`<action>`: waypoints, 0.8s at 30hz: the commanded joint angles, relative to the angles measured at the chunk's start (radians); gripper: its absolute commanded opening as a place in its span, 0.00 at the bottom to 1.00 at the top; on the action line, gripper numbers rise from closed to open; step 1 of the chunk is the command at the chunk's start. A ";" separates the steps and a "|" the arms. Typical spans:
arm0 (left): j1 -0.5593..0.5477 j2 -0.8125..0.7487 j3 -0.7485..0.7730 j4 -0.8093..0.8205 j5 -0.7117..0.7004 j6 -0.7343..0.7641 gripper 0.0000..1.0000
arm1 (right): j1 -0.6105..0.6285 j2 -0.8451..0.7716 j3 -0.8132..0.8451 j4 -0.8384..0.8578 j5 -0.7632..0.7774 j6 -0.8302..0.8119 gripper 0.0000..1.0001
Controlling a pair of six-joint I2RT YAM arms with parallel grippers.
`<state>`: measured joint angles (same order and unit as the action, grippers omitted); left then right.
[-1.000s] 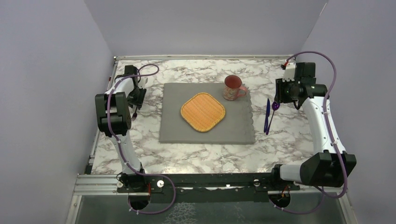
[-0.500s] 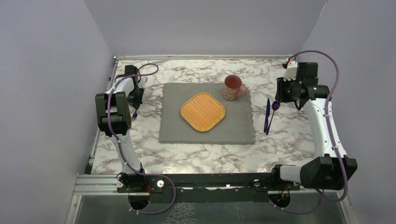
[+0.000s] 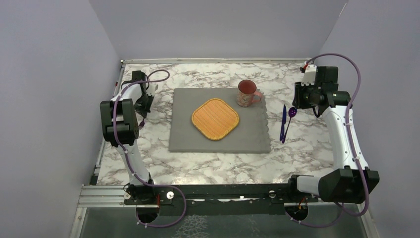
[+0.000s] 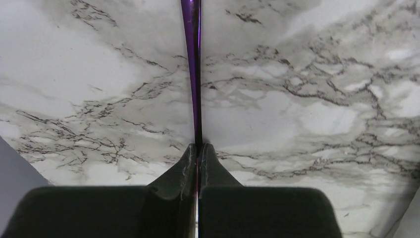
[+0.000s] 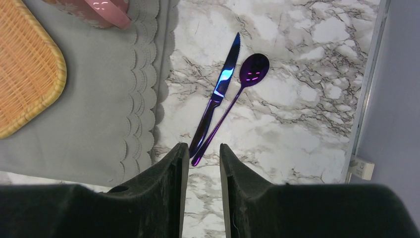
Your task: Set the dinner table for one person
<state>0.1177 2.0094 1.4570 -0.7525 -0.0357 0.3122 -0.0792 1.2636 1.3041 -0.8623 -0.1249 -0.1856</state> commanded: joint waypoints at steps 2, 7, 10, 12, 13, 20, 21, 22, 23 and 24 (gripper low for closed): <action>0.007 -0.125 -0.039 -0.033 0.101 0.189 0.00 | -0.005 -0.027 0.022 0.001 -0.017 -0.013 0.33; 0.007 -0.208 -0.049 -0.040 0.181 0.366 0.00 | -0.005 -0.018 0.030 0.003 -0.017 -0.010 0.33; 0.008 -0.247 -0.060 -0.041 0.206 0.474 0.00 | -0.005 -0.005 0.047 -0.007 -0.014 -0.001 0.33; 0.009 -0.277 -0.080 -0.040 0.216 0.534 0.00 | -0.006 0.002 0.055 -0.010 -0.004 0.001 0.32; 0.008 -0.291 -0.089 -0.041 0.224 0.557 0.00 | -0.006 0.005 0.059 -0.010 0.000 0.001 0.32; 0.008 -0.459 -0.230 -0.068 0.364 0.803 0.00 | -0.006 0.025 0.068 -0.011 0.040 0.003 0.32; 0.008 -0.491 -0.262 -0.068 0.384 0.848 0.00 | -0.005 0.027 0.071 -0.011 0.044 0.003 0.32; 0.008 -0.535 -0.291 -0.068 0.403 0.894 0.00 | -0.004 0.031 0.074 -0.013 0.046 0.003 0.32; 0.008 -0.567 -0.323 -0.068 0.418 0.947 0.00 | -0.005 0.033 0.081 -0.016 0.047 0.003 0.32; 0.008 -0.599 -0.353 -0.068 0.429 0.999 0.00 | -0.005 0.037 0.087 -0.019 0.049 0.003 0.32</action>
<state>0.1184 1.5539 1.1950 -0.8032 0.2600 1.0466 -0.0792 1.2865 1.3457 -0.8680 -0.1085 -0.1844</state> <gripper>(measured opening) 0.014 0.320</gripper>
